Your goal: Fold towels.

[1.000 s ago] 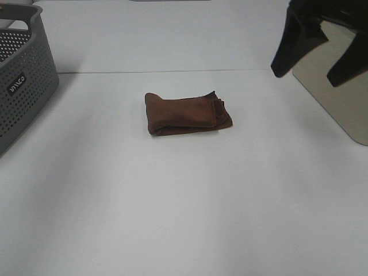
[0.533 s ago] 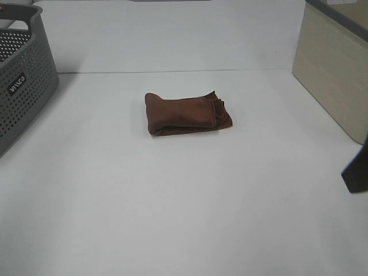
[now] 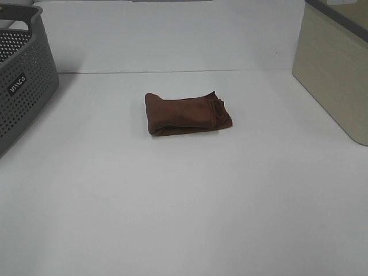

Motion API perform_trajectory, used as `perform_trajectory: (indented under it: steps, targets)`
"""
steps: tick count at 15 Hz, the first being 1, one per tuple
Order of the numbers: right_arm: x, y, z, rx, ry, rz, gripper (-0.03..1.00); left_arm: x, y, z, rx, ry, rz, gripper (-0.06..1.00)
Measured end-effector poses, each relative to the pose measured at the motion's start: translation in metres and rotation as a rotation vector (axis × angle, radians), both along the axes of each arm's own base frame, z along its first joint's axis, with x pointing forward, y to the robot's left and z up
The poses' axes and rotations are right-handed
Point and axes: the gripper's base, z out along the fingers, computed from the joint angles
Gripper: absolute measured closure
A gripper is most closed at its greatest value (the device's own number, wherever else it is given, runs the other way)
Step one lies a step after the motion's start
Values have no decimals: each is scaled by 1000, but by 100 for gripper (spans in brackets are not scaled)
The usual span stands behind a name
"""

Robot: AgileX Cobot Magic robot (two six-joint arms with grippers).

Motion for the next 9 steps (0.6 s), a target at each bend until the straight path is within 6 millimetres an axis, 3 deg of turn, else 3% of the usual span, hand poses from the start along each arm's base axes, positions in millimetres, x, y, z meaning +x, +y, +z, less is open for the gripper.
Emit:
perform_trajectory:
  steps: [3,9]
  targets:
    - [-22,-5,-1,26,-163,5,7,0,-3,-4,-6,-42,-43,17]
    - [-23,-5,-2,28,-169,5,7,0,-4,-4,-8,-43,-62,17]
